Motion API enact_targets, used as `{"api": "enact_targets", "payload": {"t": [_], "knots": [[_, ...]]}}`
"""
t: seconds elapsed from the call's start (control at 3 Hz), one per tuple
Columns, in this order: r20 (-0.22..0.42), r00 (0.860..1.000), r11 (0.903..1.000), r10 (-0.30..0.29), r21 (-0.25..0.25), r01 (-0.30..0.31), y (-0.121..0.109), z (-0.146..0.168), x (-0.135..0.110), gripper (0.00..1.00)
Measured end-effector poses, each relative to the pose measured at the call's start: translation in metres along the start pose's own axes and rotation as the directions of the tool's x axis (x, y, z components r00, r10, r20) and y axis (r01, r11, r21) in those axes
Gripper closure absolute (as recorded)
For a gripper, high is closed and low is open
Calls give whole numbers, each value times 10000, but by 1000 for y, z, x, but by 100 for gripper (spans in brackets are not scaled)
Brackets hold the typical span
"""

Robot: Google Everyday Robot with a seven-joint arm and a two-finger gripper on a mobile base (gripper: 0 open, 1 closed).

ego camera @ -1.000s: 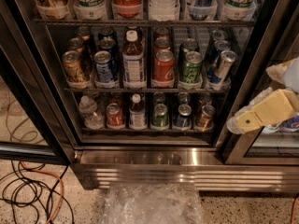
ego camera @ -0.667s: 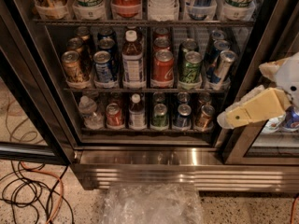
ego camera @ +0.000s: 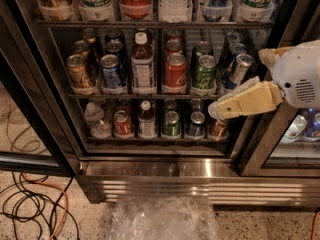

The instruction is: Pick 7up can from top shelf of fridge

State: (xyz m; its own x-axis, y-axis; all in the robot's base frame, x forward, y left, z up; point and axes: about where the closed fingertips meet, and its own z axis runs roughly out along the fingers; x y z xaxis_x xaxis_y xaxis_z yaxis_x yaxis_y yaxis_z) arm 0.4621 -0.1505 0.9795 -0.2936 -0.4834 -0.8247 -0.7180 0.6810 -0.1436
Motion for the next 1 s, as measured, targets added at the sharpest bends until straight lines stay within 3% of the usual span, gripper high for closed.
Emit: {"api": "enact_targets", "payload": {"t": [0.33,0.67,1.0], "knots": [[-116,9999,10000,7,-67,-7,2,0,3,0],[430,9986,9992,301,245,-312,4,11,-9,0],[1586,9851,9963,662,442,-740,21,40,-40,0]]}}
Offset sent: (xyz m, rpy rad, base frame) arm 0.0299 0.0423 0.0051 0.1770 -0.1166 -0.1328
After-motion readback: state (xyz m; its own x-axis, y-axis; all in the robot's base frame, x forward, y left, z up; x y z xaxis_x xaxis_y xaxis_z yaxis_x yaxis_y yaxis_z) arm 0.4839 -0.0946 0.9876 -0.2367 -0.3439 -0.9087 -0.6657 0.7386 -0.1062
